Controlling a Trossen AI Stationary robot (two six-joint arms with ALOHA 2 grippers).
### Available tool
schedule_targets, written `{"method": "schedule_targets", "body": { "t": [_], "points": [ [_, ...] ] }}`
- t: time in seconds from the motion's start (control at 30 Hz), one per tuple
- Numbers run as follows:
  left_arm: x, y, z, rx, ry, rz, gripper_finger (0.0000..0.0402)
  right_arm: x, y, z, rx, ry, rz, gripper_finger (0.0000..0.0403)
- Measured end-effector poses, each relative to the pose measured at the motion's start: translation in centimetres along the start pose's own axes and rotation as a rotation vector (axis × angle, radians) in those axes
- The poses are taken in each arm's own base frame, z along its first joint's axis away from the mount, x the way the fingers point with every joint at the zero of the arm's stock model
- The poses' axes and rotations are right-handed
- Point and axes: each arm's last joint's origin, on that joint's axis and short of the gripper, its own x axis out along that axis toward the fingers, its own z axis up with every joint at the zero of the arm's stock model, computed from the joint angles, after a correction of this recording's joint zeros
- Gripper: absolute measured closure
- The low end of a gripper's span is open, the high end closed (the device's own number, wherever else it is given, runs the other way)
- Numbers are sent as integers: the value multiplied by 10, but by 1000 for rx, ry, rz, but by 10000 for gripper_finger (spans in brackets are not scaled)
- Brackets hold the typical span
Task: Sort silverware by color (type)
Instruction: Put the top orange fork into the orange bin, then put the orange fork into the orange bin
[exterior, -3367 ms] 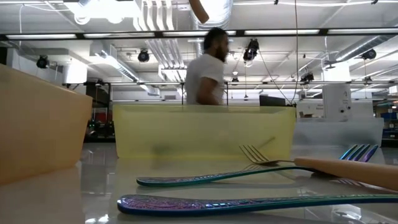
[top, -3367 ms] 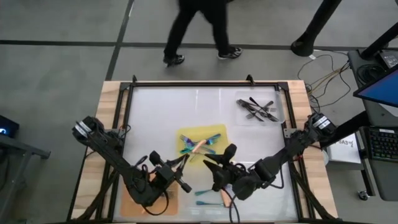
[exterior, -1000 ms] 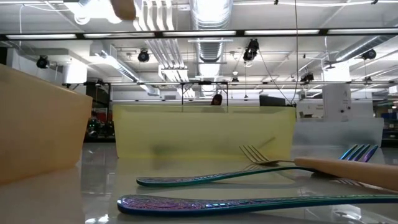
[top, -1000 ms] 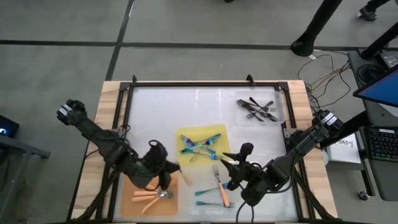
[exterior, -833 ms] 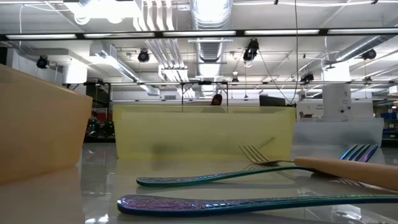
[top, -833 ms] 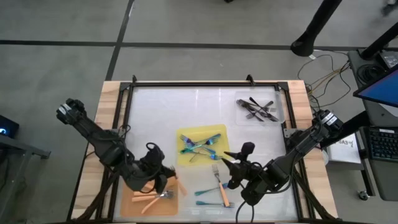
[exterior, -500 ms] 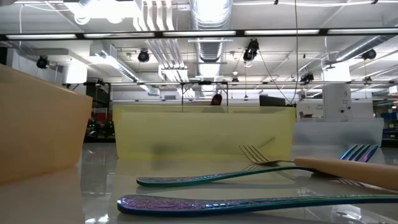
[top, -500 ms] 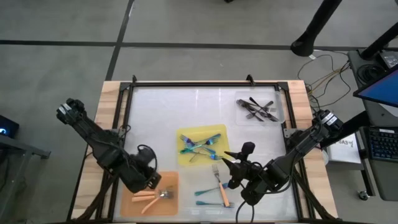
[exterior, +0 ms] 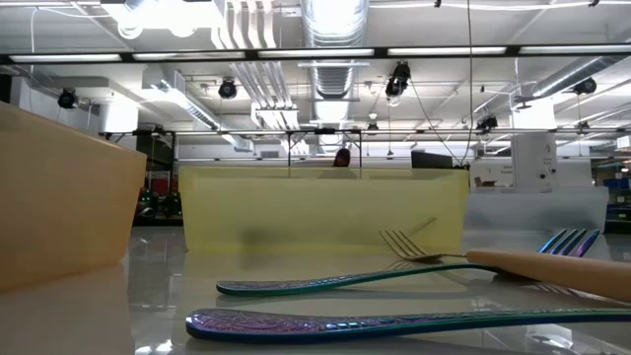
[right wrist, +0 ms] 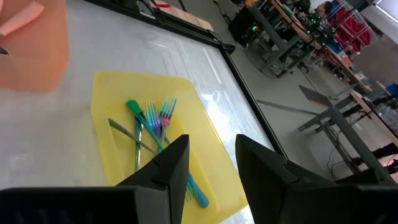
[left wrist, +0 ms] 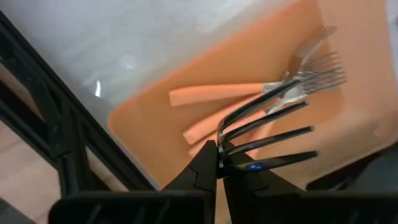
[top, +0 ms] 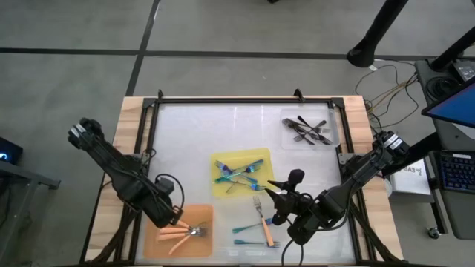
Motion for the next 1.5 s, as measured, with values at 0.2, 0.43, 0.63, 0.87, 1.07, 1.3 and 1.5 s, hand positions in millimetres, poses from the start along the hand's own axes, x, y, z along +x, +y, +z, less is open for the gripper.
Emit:
{"method": "schedule_targets", "body": {
  "t": [0.2, 0.43, 0.63, 0.87, 1.07, 1.3, 1.5],
  "points": [
    [6, 0, 1, 9, -17, 63, 401, 0, 0, 0, 0, 0, 0, 280],
    [15, -5, -1, 84, -11, 101, 373, 0, 1, -1, -2, 14, 33, 280],
    [29, -12, -3, 166, 35, 156, 323, 0, 1, -1, -12, 21, 44, 280],
    [32, -36, -9, 208, 41, -80, 299, 0, 0, -7, -61, 79, 86, 280],
    [26, -71, -10, 379, -235, -441, 305, 0, 10, -13, 84, 222, 293, 280],
    [20, -103, -10, 553, -616, -655, 306, 15, 35, -25, 334, 311, 247, 280],
    [20, -113, -9, 582, -764, -676, 306, 31, 65, -38, 483, 367, 243, 280]
  ]
}}
